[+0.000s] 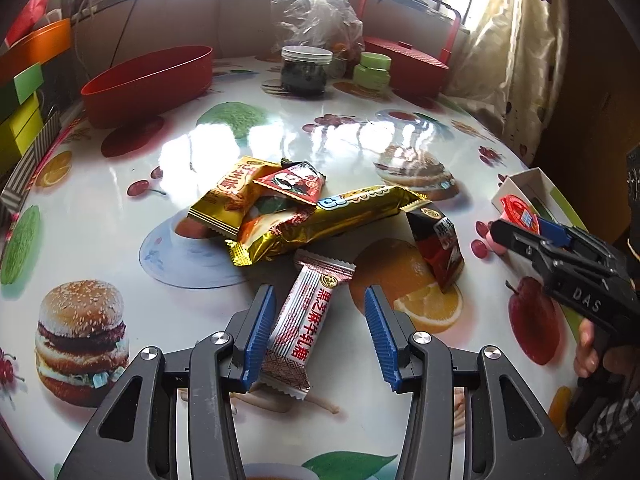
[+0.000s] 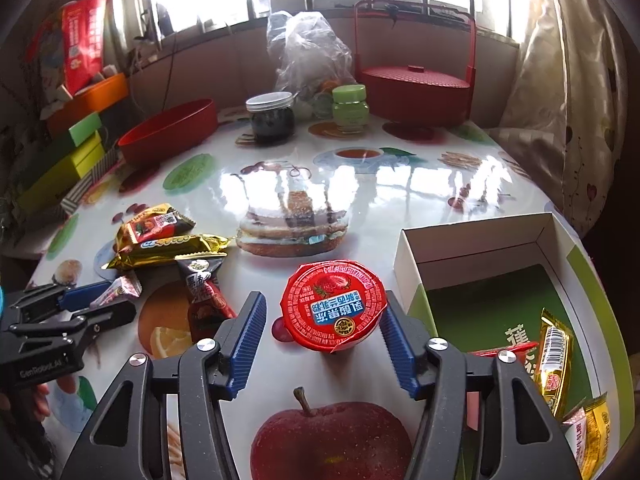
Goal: Organize snacks
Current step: 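Grasp the red-lidded jelly cup with the right tool while the left tool grasps the white-red candy bar, then carry the jelly cup and candy bar over the green box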
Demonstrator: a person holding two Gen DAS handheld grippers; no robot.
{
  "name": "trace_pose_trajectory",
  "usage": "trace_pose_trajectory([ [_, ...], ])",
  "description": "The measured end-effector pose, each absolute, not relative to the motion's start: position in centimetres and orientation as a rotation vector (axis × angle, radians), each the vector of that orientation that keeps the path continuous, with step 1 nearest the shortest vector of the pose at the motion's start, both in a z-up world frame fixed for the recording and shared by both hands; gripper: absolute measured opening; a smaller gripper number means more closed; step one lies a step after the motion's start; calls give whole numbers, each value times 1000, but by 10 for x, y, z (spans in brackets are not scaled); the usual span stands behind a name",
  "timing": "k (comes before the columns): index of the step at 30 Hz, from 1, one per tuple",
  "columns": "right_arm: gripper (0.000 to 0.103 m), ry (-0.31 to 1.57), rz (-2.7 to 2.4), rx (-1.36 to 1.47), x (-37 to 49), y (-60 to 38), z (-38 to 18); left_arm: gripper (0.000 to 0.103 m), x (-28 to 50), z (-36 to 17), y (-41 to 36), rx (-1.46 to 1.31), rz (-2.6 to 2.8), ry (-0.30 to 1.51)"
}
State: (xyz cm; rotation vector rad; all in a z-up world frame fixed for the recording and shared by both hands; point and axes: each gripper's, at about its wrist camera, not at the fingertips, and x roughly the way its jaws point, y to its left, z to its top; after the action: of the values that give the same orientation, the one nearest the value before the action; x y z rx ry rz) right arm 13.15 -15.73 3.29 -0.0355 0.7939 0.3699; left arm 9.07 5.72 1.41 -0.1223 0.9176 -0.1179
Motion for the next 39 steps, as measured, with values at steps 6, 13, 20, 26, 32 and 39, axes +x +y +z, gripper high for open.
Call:
trace_pose_trajectory([
  [6, 43, 788, 364, -21, 130, -159, 33, 47, 90, 15, 58, -120, -121, 919],
  [13, 43, 788, 381, 13, 124, -162, 35, 47, 90, 15, 59, -122, -120, 917],
  [20, 43, 785, 386, 32, 117, -164, 37, 24, 87, 15, 56, -111, -128, 926],
  [26, 43, 786, 384, 42, 112, -165, 38, 21, 86, 15, 52, -109, -134, 928],
  [32, 43, 784, 386, 46, 109, -166, 39, 20, 84, 18, 49, -108, -135, 921],
  [39, 43, 772, 391, 52, 103, -167, 44, 20, 78, 29, 46, -110, -147, 892],
])
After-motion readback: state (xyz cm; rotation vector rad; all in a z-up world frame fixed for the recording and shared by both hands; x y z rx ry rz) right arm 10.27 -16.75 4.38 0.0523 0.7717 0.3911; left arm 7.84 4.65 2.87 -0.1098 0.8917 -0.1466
